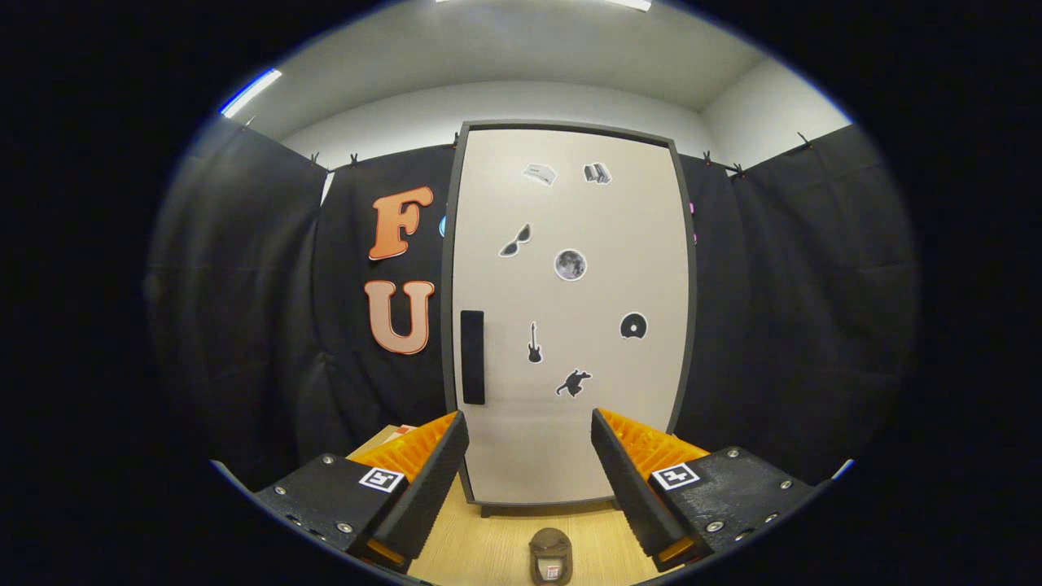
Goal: Open the shoe cabinet door, grab the shoes and put them into the shoe cabinet, then close the shoe cabinet door.
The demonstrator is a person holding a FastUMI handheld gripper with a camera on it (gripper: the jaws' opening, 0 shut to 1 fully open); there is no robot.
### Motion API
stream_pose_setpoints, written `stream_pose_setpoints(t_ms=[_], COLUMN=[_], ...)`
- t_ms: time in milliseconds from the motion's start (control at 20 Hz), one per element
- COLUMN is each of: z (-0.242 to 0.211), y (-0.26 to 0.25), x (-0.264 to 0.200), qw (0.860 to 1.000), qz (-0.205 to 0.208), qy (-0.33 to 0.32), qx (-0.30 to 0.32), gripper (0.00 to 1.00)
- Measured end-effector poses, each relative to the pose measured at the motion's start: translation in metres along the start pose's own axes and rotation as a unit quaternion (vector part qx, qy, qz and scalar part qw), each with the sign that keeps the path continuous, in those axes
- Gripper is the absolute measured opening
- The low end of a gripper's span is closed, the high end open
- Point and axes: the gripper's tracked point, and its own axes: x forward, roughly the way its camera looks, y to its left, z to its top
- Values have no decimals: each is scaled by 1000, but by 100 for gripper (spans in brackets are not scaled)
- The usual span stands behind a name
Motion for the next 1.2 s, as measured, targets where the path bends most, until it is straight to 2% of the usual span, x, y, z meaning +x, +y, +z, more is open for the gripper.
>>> stream_pose_setpoints(t_ms=[500, 1000, 1100, 1200], z=[0, -4, -8, -8], y=[50, 65, 69, 67], x=[102, 173, 181, 185], qw=[999, 999, 999, 999], qz=[33, 32, 34, 27], qy=[0, 5, 12, 13], qx=[9, 6, 14, 10], gripper=[95, 94, 90, 76])
